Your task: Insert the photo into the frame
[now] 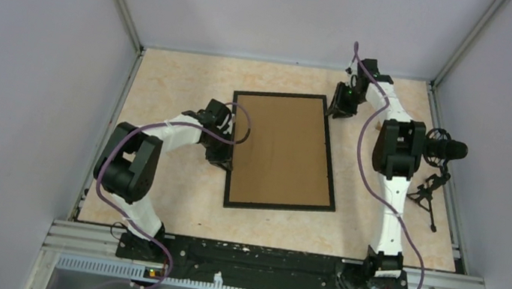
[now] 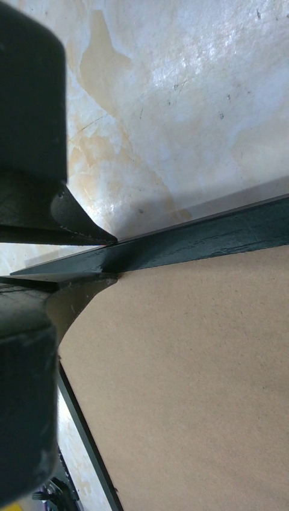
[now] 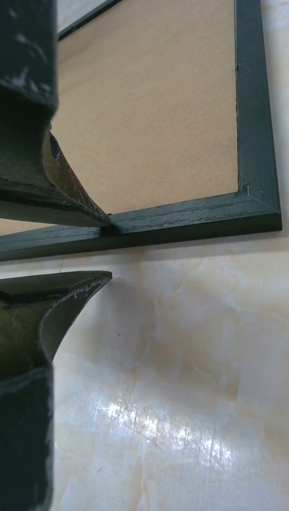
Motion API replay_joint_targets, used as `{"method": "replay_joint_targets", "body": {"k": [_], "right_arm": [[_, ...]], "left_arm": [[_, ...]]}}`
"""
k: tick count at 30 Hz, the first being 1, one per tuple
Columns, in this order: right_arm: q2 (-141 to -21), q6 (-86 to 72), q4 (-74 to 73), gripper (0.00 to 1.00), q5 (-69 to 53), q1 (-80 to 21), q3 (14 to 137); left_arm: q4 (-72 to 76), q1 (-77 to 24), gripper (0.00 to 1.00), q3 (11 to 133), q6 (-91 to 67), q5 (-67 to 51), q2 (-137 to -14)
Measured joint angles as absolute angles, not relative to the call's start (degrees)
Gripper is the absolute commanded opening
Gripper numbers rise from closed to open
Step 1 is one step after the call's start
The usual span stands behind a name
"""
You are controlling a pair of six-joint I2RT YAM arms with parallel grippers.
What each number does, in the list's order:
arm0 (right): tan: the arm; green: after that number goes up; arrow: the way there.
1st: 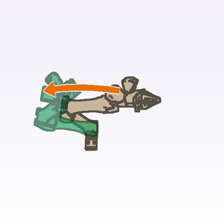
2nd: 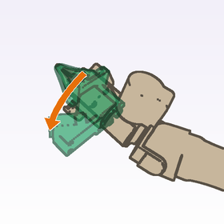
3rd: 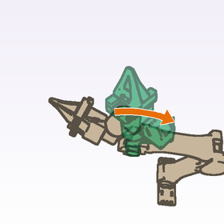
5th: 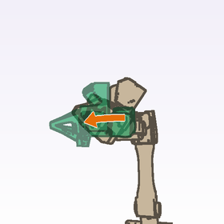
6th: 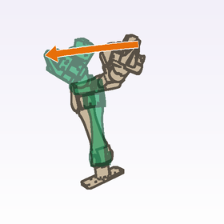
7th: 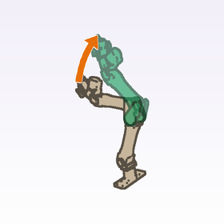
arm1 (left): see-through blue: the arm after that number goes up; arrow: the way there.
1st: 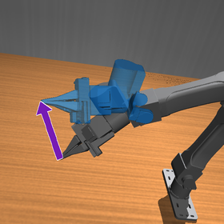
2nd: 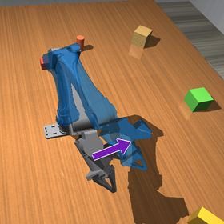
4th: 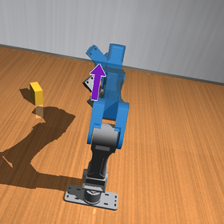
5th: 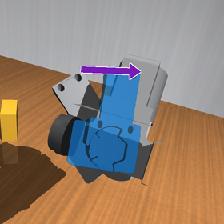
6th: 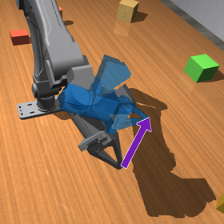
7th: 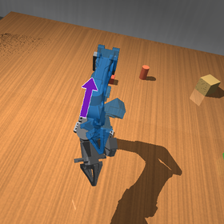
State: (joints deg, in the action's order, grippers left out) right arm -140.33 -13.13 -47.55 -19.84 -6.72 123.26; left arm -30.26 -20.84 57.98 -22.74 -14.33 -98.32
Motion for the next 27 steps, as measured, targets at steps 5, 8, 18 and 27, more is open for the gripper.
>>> {"method": "replay_joint_targets", "body": {"k": [5,8,18,27], "right_arm": [[-140.33,-12.73,-47.37,0.32,-21.67,-6.68,122.58],[-140.33,-12.58,-47.44,0.32,-22.13,-6.68,122.32],[-141.49,-12.64,-49.32,0.32,-20.91,-6.98,124.44],[-147.41,-9.93,-57.08,0.36,-15.51,-9.43,137.16]], "left_arm": [[-30.41,-20.80,0.00,58.11,-22.68,-14.41,-98.41],[-30.41,-20.80,0.00,58.11,-22.59,-14.44,-98.41],[-30.41,-20.80,0.00,58.11,-22.57,-14.46,-98.43],[-30.06,-20.78,0.00,58.17,-22.55,-14.48,-98.54]]}}
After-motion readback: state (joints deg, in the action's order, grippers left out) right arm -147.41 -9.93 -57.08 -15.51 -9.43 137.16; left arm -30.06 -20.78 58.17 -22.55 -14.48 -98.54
